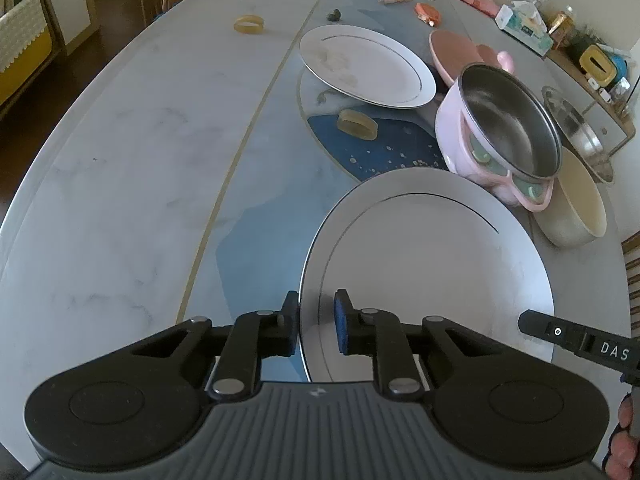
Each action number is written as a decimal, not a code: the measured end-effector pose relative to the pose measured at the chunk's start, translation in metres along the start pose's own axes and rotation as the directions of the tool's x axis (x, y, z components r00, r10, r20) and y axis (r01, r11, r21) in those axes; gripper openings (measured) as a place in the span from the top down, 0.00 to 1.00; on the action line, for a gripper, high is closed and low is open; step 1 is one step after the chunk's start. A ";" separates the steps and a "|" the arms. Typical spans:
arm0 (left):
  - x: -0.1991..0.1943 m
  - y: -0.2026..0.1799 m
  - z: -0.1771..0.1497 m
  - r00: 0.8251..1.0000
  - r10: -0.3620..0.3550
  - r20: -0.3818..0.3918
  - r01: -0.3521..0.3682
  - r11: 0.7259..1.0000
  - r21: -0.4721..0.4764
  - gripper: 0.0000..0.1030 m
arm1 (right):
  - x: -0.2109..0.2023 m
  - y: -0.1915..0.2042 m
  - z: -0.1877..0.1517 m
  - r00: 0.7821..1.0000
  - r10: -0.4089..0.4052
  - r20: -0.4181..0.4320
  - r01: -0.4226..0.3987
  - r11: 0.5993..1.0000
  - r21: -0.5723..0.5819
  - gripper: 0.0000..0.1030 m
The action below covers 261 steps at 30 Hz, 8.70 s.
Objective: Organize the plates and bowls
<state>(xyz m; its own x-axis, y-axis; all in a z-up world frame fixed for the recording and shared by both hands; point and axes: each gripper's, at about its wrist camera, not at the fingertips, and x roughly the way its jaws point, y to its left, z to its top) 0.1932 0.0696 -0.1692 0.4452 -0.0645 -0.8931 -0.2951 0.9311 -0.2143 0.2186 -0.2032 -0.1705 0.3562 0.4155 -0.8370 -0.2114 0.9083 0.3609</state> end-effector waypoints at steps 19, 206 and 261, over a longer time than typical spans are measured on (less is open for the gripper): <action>-0.027 -0.040 -0.046 0.996 -0.071 -0.048 0.078 0.983 0.166 0.90 | -0.050 -0.039 -0.045 1.000 -0.028 0.011 0.027 0.996 0.088 0.93; 0.078 0.064 0.187 0.998 -0.065 -0.018 0.062 0.987 -0.146 0.87 | 0.169 0.111 0.255 0.942 0.020 -0.336 -0.164 0.899 -0.405 0.86; -0.056 0.038 0.005 0.987 -0.152 -0.053 0.156 0.985 0.074 0.87 | -0.006 0.088 0.037 0.969 -0.020 -0.245 -0.028 0.981 -0.194 0.90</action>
<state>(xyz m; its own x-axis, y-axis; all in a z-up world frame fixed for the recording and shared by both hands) 0.1615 0.1099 -0.1255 0.4395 -0.2245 -0.8697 -0.1589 0.9336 -0.3213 0.2316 -0.1243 -0.1189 0.1267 0.3724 -0.9194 -0.3936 0.8696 0.2980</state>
